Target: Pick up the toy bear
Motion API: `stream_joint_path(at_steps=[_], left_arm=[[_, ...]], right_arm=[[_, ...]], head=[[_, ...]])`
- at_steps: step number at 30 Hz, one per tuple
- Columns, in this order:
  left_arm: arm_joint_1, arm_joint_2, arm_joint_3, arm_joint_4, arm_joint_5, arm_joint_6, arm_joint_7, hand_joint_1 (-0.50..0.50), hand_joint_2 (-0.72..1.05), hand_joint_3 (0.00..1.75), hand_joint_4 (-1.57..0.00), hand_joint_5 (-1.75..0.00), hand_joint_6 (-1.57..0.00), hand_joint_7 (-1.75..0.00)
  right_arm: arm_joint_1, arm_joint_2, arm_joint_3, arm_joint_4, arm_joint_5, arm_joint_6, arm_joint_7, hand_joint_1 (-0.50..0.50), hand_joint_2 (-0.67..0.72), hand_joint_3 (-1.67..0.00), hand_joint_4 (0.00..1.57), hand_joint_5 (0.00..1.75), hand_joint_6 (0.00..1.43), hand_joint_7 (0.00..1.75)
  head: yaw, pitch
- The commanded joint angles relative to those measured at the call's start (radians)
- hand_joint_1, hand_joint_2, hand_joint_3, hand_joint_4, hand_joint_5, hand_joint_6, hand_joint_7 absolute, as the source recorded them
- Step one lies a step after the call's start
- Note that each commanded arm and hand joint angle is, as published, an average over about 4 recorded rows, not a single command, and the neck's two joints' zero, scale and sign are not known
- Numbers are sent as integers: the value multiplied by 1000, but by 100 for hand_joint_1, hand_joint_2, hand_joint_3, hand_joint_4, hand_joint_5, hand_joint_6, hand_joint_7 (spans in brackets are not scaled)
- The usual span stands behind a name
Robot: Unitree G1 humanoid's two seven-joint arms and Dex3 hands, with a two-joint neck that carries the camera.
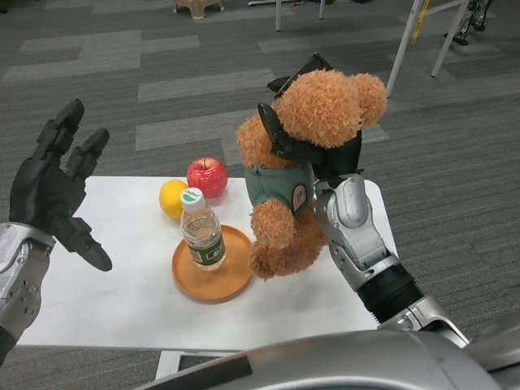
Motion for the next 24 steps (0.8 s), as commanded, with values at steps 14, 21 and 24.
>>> stream_joint_path(at_steps=[14,21,24], left_arm=[[16,0,10,-7,3,-9,4,-47,-57,9,0,-31,0,-14],[18,0,12,-7,3,-11,4,-48,-61,9,0,-31,0,-14],[19,0,14,-7,3,-11,4,-48,-58,9,0,-31,0,-14]], right_arm=[[-2,-3,-1,-24,10,-19,-4,-44,-60,-87,17,155,83,154],[-2,-3,0,-24,9,-19,-4,-43,-60,-87,17,155,83,154],[-2,-3,1,-24,9,-19,-4,-42,-60,-87,17,155,83,154]], head=[[0,5],[0,6],[2,7]])
